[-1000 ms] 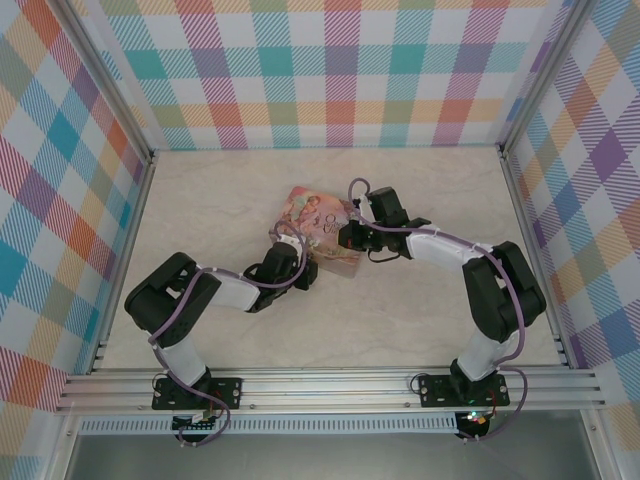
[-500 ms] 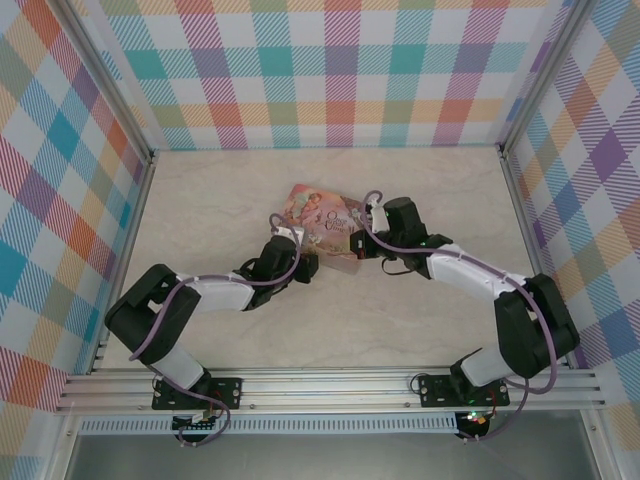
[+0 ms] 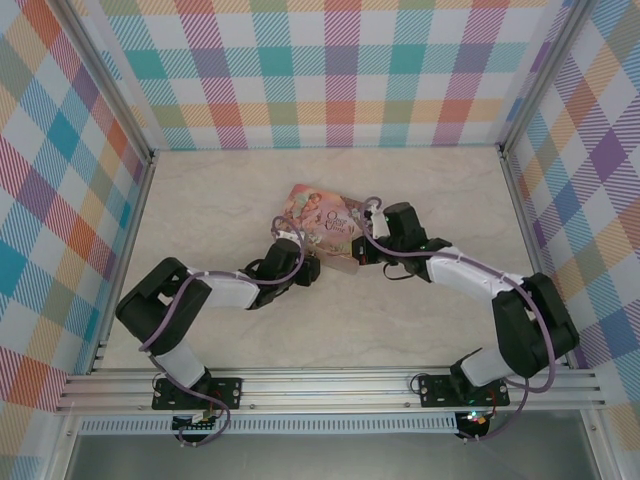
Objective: Unlock a padlock with a key
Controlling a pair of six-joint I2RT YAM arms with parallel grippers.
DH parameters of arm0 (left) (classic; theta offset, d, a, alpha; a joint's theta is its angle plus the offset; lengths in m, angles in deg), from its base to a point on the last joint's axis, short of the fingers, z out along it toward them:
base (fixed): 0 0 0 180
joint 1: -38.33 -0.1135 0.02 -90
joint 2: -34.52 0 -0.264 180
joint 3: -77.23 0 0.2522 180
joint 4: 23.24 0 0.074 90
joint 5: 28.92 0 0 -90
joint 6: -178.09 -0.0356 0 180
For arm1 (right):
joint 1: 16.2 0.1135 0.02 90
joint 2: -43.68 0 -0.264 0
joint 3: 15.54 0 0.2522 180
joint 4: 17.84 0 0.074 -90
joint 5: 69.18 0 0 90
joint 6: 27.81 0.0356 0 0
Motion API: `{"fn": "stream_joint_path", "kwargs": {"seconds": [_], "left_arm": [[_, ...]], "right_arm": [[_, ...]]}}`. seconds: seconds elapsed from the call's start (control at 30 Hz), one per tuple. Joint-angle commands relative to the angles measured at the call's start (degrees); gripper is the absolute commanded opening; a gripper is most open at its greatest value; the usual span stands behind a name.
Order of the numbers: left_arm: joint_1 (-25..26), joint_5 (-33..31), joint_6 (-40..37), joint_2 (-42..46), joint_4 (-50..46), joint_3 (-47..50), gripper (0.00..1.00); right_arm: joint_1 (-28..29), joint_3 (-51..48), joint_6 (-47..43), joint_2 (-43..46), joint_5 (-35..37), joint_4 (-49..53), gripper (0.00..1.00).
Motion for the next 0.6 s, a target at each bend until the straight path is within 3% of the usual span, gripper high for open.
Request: {"fn": "stream_joint_path", "kwargs": {"seconds": [0.0,0.3,0.57], "left_arm": [[0.3,-0.8,-1.0,-1.1,3.1,-0.9,0.55],[0.3,-3.0,-3.3,-2.9,4.7,-1.7,0.68],[0.2,-4.2,-5.8,-4.1,6.0,-2.4,0.68]], "right_arm": [[0.4,3.0,1.5,-2.0,-2.9,-3.2,0.0],[0.3,7.6,2.8,-7.0,-4.5,-3.3,0.0],[0.3,9.4,2.0,-10.0,-3.3,-1.2,0.0]]}}
